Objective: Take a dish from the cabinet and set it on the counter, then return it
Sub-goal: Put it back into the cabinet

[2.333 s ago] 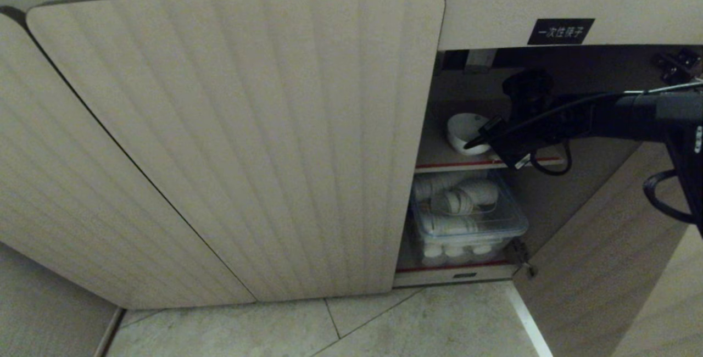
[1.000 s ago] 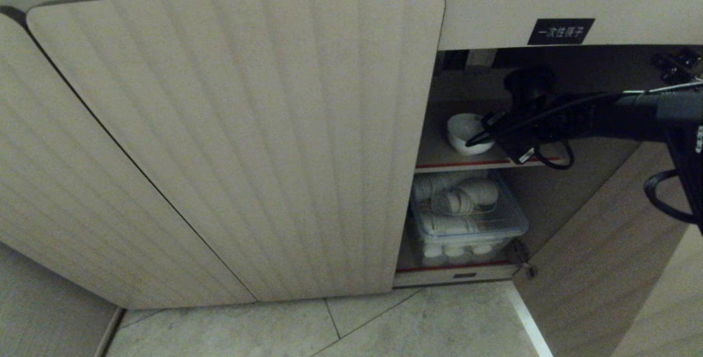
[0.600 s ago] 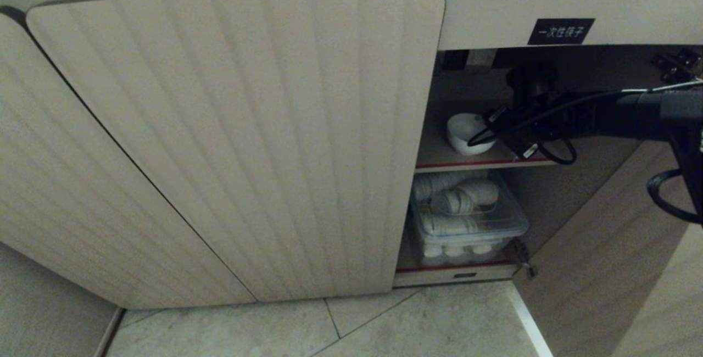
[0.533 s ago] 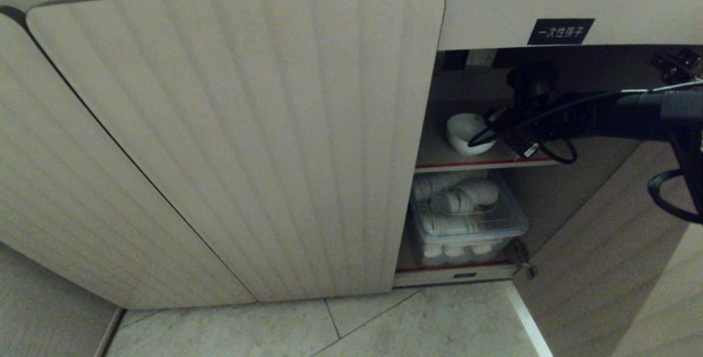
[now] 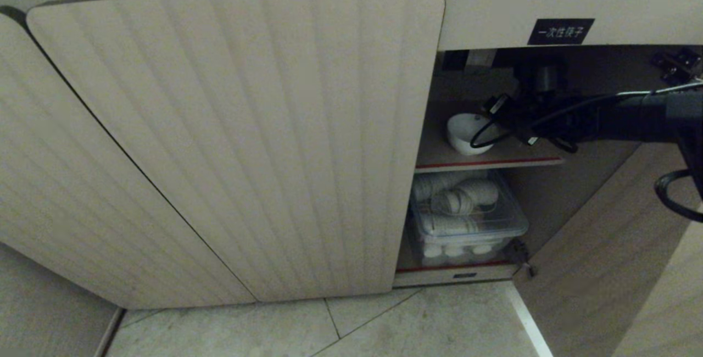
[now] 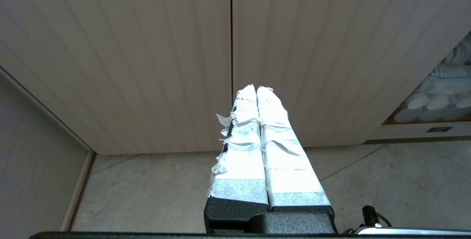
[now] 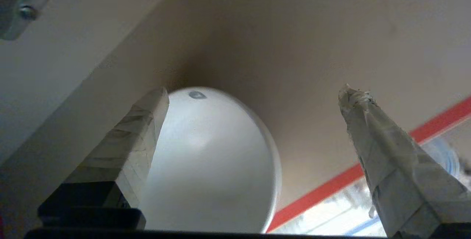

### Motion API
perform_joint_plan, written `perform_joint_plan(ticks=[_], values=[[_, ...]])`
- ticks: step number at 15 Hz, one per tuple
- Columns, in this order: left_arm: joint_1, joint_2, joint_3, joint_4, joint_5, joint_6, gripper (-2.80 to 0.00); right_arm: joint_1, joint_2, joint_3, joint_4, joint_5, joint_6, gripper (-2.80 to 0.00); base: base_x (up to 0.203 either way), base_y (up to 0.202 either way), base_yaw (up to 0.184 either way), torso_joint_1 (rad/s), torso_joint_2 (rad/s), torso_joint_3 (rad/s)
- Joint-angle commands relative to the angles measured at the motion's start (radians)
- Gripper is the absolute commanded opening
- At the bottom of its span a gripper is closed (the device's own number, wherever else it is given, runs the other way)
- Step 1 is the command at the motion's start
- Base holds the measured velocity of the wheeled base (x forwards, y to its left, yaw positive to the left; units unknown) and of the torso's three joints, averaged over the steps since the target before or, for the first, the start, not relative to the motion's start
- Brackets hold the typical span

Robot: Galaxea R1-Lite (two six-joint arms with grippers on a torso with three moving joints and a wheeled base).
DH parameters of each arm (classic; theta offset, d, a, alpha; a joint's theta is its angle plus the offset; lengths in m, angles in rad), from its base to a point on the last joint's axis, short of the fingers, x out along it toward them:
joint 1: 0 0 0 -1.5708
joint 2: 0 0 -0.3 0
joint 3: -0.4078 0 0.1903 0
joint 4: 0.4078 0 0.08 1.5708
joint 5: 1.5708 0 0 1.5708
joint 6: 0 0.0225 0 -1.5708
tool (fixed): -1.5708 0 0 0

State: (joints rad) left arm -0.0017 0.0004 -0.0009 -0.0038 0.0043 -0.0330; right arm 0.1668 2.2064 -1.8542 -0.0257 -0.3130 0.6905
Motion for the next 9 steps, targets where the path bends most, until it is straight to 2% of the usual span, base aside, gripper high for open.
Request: perform_joint_plan(ticks=[1,3,9], values=[[0.0,0.0,0.001,-0.001,0.0,-0.001,-2.8,0.0,-0.013,0.044,-0.067,-0.002,-0.036,0.0,0.0,0.0,0.0,0.0,0.0,0.0],[0.0,0.0,-0.001,-0.001,0.0,-0.001,-2.8,-0.001,-0.02,0.07,-0.12,-0.002,-0.065,0.0,0.0,0.0,0.0,0.0,0.0,0.0],[0.0,0.0,0.001,-0.001,0.0,-0.001,-2.8,-0.007,-0.064,0.296,-0.452,0.002,-0.258,0.0,0.0,0.0,0.0,0.0,0.0,0.0]])
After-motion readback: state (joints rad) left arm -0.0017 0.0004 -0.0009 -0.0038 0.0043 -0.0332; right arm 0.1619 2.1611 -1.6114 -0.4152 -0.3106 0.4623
